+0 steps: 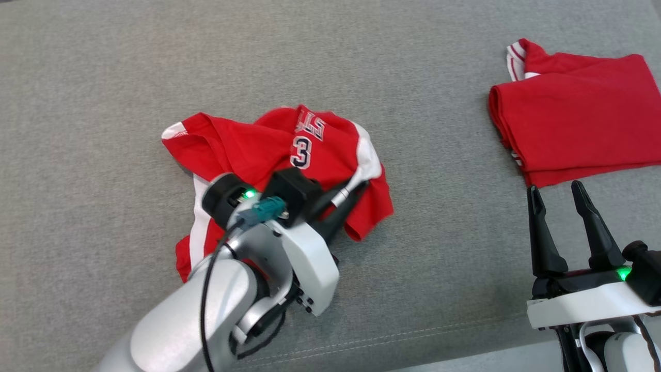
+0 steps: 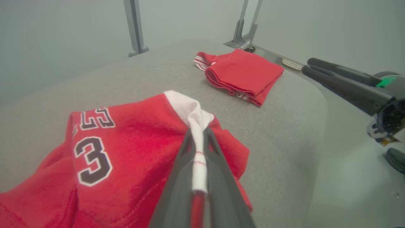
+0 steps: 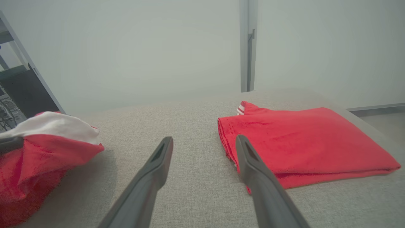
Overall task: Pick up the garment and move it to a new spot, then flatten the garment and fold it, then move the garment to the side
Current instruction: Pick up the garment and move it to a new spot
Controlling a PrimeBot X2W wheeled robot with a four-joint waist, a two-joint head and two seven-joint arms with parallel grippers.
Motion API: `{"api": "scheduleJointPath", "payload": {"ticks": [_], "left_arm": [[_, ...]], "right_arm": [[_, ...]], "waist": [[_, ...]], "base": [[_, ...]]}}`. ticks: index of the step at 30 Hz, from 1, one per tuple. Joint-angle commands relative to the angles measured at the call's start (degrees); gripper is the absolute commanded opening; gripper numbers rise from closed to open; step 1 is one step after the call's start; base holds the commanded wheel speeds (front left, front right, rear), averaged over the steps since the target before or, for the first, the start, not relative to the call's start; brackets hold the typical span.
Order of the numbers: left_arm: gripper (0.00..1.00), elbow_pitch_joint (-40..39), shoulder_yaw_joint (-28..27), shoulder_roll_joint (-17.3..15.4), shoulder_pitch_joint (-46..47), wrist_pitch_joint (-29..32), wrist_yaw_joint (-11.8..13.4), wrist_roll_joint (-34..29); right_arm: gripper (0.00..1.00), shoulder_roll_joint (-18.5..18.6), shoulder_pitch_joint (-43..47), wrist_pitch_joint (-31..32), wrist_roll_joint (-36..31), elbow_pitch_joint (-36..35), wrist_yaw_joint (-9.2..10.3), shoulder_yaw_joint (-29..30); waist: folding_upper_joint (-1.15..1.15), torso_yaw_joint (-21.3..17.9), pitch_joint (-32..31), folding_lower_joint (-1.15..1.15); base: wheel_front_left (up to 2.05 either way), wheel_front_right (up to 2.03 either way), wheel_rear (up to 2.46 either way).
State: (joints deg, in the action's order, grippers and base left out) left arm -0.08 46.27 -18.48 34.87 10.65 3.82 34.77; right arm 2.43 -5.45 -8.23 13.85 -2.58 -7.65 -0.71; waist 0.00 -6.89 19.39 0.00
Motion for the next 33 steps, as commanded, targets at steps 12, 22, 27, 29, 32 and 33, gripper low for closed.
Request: {"api": "scheduleJointPath", "payload": {"ticks": [12,22,27,29,32,33], "left_arm": [[1.00,9.03,3.67,3.88,3.13,0.72,-4.64,0.42],[1.00,4.07,-2.13,2.65,5.60,-7.17,-2.13,-0.74],[1.00,0.22,-10.20,-2.67,4.18,-11.22,4.87,-1.92],[1.00,-1.09,-14.03,-5.06,2.56,-12.82,7.81,-1.69],[1.00,-2.87,-20.35,-8.57,-1.53,-15.30,11.51,0.18],[1.00,-3.32,-22.55,-9.65,-3.31,-16.16,12.80,0.90]], "right_arm": [[1.00,0.45,-0.45,-3.33,2.91,2.25,0.16,-2.12],[1.00,0.45,-0.95,-3.87,0.98,1.96,0.16,0.14],[1.00,0.45,-1.90,-2.94,-1.55,0.82,0.16,1.09],[1.00,0.53,-2.27,-2.47,-2.40,0.36,0.16,1.26],[1.00,0.92,-2.69,-1.87,-3.32,-0.16,0.16,1.17],[1.00,1.13,-2.74,-1.68,-3.55,-0.24,0.16,1.09]], "waist": [[0.00,-8.41,-0.37,0.00],[0.00,-5.54,-2.75,0.00],[0.00,-1.95,-3.97,0.00],[0.00,-0.41,-4.42,0.00],[0.00,1.51,-5.16,0.00],[0.00,2.10,-5.45,0.00]], "base": [[0.00,0.00,0.00],[0.00,0.00,0.00],[0.00,0.00,0.00],[0.00,0.00,0.00],[0.00,0.00,0.00],[0.00,0.00,0.00]]}}
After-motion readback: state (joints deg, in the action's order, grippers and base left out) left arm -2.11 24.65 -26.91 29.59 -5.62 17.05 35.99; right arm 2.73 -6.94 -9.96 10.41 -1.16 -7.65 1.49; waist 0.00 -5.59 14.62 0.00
